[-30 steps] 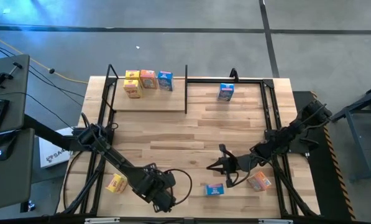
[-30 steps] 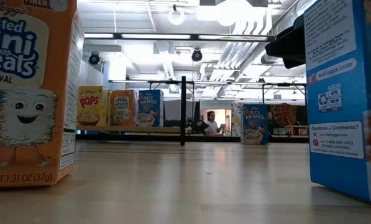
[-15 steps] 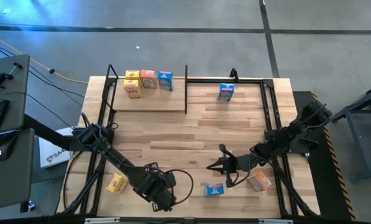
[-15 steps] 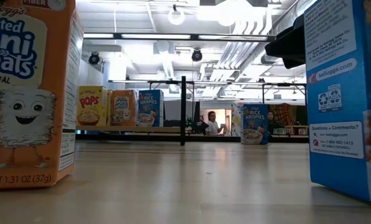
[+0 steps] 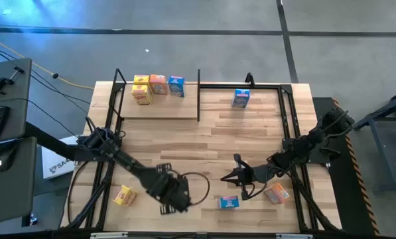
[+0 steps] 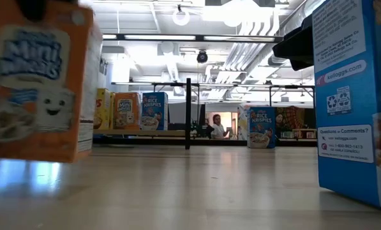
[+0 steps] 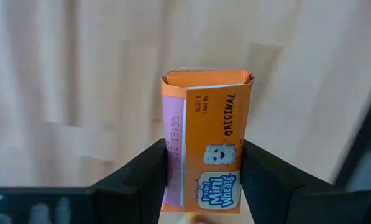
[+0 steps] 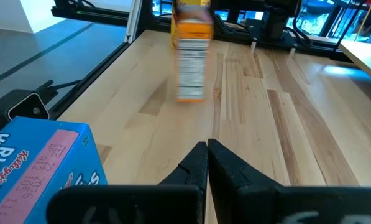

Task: Stack cereal on shelf
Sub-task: Put the left orange cereal box on the shelf aligned with the other orange cereal box

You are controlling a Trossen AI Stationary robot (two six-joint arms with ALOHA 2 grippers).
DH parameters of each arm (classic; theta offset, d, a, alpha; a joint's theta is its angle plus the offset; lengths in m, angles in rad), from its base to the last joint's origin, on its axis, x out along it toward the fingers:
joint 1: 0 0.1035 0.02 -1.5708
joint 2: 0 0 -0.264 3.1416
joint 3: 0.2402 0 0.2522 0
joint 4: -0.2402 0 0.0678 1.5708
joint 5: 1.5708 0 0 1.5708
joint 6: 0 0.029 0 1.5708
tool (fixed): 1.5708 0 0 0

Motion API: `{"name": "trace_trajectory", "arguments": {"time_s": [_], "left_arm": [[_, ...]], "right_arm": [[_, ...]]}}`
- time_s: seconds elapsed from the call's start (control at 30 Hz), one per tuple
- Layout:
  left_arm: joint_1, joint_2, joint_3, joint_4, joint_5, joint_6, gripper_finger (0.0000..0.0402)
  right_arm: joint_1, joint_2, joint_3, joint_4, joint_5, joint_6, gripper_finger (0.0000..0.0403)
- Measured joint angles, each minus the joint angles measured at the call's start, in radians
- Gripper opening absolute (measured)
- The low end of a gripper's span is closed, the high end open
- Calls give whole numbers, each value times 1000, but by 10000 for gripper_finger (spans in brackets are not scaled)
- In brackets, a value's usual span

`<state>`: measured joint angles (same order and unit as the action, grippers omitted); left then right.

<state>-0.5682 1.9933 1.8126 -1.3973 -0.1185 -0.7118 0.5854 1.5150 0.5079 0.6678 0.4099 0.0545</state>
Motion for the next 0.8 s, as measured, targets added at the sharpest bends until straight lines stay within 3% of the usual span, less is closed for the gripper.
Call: {"name": "trace_trajectory", "arguments": {"time_s": [0.23, 0.47, 0.8], "left_arm": [[139, -84, 0, -83, -71, 258, 169], [351, -196, 0, -102, -128, 530, 169], [723, -276, 0, -95, -80, 892, 167]], "right_arm": [[0, 0, 0, 0, 0, 9, 0], [-1, 0, 0, -2, 0, 6, 0], [-26, 0, 0, -4, -2, -36, 0]]}}
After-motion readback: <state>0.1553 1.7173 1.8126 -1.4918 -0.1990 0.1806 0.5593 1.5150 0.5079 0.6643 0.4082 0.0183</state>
